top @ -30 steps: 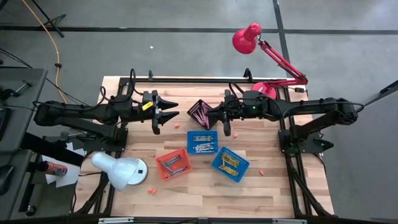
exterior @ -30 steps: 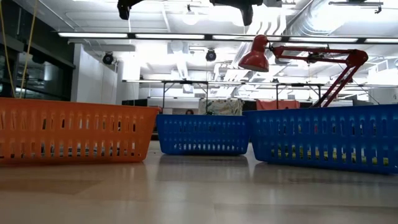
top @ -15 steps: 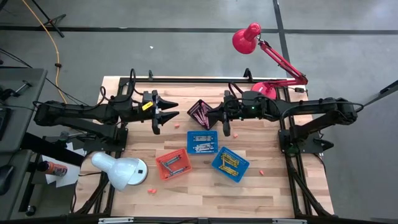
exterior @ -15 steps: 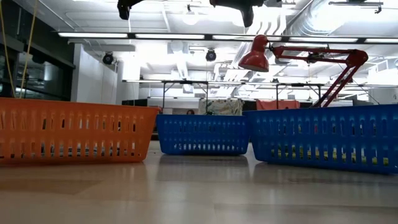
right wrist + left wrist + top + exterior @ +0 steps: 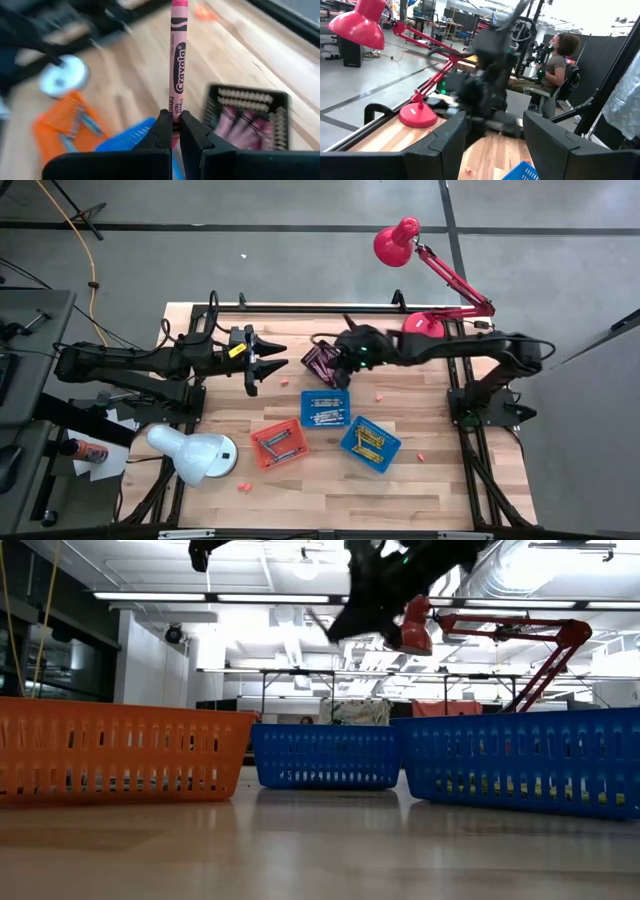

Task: Sort crayons
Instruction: Put the pink crayon into the black bin

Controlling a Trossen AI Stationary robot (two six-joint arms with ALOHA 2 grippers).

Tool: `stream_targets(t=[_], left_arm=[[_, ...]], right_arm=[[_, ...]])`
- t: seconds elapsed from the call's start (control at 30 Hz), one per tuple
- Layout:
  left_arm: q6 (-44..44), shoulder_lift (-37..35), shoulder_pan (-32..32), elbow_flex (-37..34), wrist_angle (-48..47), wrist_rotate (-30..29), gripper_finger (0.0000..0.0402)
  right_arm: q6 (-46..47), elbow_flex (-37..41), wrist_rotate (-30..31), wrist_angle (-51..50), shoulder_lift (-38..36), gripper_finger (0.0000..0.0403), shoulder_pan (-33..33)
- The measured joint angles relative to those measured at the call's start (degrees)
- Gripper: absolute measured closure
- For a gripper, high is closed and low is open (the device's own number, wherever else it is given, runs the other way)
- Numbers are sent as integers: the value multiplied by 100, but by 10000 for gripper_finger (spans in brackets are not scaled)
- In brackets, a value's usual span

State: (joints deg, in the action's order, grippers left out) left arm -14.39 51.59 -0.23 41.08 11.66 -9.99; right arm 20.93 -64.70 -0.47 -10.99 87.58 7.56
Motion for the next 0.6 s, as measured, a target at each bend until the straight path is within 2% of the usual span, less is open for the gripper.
stream_targets(t=[0.27,0.6], left_arm=[[2,0,0,0,0,-1,216],[2,0,0,0,0,-1,216]], right_arm=[[-194,-1028,-59,-1654,1213,402,439],[-55,-1107,-57,-1789,2052,380,670]])
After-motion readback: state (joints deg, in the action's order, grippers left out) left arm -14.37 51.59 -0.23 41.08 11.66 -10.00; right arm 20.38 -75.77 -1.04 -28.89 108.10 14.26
